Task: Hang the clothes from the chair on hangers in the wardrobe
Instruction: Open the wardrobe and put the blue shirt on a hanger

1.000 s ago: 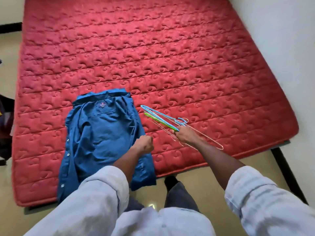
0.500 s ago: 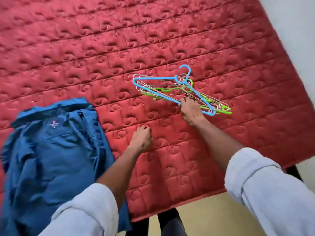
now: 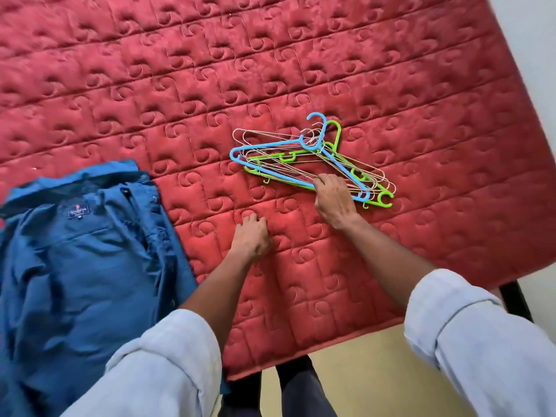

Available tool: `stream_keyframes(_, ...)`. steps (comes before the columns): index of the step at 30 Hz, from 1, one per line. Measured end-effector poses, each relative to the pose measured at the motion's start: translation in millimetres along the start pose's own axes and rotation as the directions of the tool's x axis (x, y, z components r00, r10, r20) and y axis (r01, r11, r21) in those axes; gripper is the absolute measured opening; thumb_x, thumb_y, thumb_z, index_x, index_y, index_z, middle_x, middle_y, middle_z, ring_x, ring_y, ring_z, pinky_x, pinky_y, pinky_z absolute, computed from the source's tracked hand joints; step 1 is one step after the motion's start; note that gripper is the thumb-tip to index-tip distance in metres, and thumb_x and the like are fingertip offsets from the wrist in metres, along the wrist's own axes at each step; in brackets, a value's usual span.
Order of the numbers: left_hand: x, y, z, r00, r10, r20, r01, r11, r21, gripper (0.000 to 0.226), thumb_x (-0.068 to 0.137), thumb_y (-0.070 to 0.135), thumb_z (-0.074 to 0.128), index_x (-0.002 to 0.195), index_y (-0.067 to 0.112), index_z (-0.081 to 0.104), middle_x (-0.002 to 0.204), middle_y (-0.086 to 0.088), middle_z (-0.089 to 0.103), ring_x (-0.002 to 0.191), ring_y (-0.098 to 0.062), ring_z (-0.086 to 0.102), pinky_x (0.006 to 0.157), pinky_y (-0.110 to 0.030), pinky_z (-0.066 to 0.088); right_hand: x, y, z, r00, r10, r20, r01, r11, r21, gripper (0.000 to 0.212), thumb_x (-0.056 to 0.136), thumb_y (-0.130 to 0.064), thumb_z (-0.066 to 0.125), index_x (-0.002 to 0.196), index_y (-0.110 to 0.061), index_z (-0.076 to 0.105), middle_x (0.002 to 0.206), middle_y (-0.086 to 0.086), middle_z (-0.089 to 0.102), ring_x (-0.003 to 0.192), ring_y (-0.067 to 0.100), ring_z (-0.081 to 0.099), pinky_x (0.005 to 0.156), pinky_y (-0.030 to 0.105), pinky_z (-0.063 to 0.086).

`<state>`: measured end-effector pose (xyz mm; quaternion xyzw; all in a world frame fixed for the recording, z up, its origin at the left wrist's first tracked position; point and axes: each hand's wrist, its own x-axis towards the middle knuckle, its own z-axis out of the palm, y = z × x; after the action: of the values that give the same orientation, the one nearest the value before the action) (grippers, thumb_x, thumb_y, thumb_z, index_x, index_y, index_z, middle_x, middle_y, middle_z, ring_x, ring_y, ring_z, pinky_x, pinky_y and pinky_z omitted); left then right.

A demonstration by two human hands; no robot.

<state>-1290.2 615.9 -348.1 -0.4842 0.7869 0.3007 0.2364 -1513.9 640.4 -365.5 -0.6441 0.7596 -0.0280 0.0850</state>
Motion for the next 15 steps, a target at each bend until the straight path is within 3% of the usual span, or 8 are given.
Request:
stream_keyframes(1,2,3,0,1.0,0.006,0.017,-0.006,1.0,-0.004,0.043,0.09,0.035,0.053,0.122,0.006,0.054,0.128,-0.018,0.049,0.123,-0.039,0.045,0.099,-0.049,0.039,3,2,-3,0.999,0.035,-0.019,-0.035,0.999,-0.002,0.03,0.076,-0.003,0.049,0.102,-0.006,0.062,0.102,0.014,0.061,0.094,0.036,0.059,0.083,0.045,0.047)
stream_keyframes(3,4,7,4,0.998,0.004,0.06,-0.003,1.0,-0.016,0.044,0.091,0.036,0.054,0.123,0.007,0.054,0.129,-0.018,0.048,0.124,-0.039,0.044,0.1,-0.049,0.041,13,9,-8,0.984,0.176,-0.006,-0.176,0.984,-0.022,0.04,0.079,-0.003,0.049,0.118,-0.005,0.057,0.121,0.016,0.058,0.11,0.035,0.055,0.093,0.044,0.044)
stream_keyframes(6,4,7,15,0.994,-0.026,0.107,0.028,0.999,-0.018,0.044,0.094,0.037,0.05,0.129,0.01,0.052,0.145,-0.018,0.035,0.136,-0.036,0.033,0.106,-0.052,0.037,28,26,-14,0.929,0.347,0.128,-0.342,0.938,-0.066,0.056,0.085,-0.008,0.054,0.14,-0.003,0.041,0.139,0.017,0.048,0.127,0.034,0.045,0.104,0.045,0.035)
stream_keyframes(10,-2,1,28,0.991,-0.02,0.136,0.018,1.0,0.014,0.049,0.092,0.029,0.052,0.137,0.012,0.048,0.163,-0.014,0.007,0.149,-0.032,0.01,0.113,-0.056,0.029,39,39,-18,0.929,0.312,0.201,-0.29,0.948,-0.134,0.035,0.088,-0.01,0.054,0.124,-0.007,0.053,0.125,0.017,0.054,0.117,0.035,0.05,0.098,0.044,0.035)
stream_keyframes(12,-7,-1,28,0.993,-0.017,0.119,0.016,1.0,0.003,0.049,0.091,0.026,0.052,0.138,0.012,0.048,0.163,-0.013,0.009,0.148,-0.032,0.013,0.112,-0.056,0.029,37,41,-15,0.951,0.265,0.157,-0.241,0.958,-0.153,0.026,0.092,-0.009,0.048,0.114,-0.008,0.06,0.116,0.016,0.059,0.111,0.035,0.054,0.095,0.043,0.036)
stream_keyframes(15,-17,-1,27,0.995,-0.035,0.095,0.036,0.999,-0.015,0.044,0.091,0.024,0.051,0.132,0.01,0.05,0.157,-0.014,0.025,0.141,-0.035,0.028,0.108,-0.055,0.034,24,35,-16,0.967,0.25,0.049,-0.243,0.964,-0.106,0.028,0.094,-0.007,0.043,0.104,-0.008,0.069,0.104,0.015,0.064,0.1,0.036,0.058,0.089,0.043,0.038)
